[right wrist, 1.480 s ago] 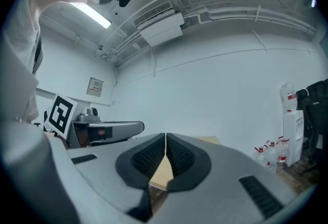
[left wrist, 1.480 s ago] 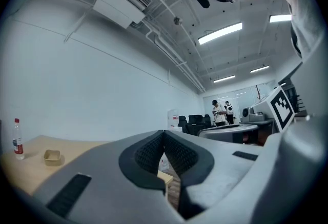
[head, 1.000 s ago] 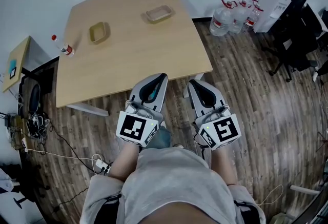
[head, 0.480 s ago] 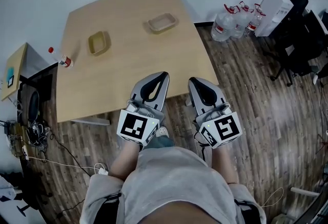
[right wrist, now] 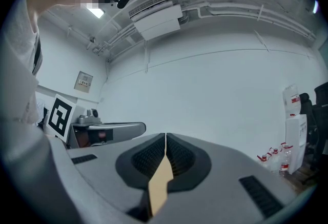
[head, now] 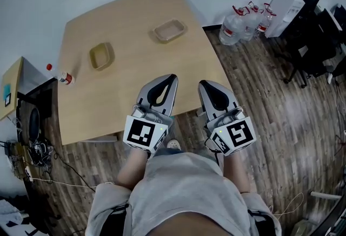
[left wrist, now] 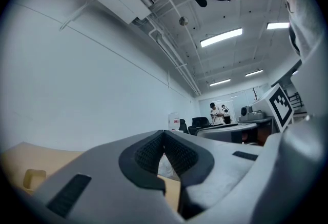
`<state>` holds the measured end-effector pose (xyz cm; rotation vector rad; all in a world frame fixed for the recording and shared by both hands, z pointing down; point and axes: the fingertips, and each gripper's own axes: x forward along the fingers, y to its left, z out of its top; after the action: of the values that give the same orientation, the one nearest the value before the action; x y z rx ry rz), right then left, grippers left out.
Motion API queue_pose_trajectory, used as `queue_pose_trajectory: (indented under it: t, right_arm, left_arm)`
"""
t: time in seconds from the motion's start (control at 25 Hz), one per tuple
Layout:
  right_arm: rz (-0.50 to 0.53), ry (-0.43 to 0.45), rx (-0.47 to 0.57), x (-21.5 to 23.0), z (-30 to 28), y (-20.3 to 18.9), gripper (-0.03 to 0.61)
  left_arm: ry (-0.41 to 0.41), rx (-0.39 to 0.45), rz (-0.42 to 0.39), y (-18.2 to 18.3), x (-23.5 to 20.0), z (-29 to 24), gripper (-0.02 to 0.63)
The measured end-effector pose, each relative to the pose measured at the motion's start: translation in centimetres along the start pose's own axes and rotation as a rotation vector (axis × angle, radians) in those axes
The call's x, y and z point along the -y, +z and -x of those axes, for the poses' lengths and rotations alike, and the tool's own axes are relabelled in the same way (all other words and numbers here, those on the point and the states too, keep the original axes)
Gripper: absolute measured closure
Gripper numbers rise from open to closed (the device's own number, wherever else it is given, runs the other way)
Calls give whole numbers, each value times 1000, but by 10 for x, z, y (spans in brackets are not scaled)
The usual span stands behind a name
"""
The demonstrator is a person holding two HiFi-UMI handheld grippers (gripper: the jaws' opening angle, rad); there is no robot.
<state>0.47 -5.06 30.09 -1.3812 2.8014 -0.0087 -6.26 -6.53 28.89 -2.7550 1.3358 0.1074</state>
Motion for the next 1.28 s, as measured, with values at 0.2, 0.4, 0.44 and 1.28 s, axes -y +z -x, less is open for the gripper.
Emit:
queue_pose_trajectory:
  t: [0.2, 0.4, 0.44, 1.28]
  right_arm:
    - [6, -20, -8, 2, -5, -1, 563]
    - [-2, -25, -8, 13, -5, -3, 563]
    - [-1, -19, -8, 15, -6, -3, 563]
    - [-20, 217, -15, 114, -58, -3, 563]
  left_arm:
    - [-8, 0, 13, -4, -9, -4, 598]
    - [-11, 0, 6, -5, -5, -13, 598]
    - [-5, -2, 5, -6, -5, -14, 598]
    - [237, -29, -11, -16, -20, -105, 598]
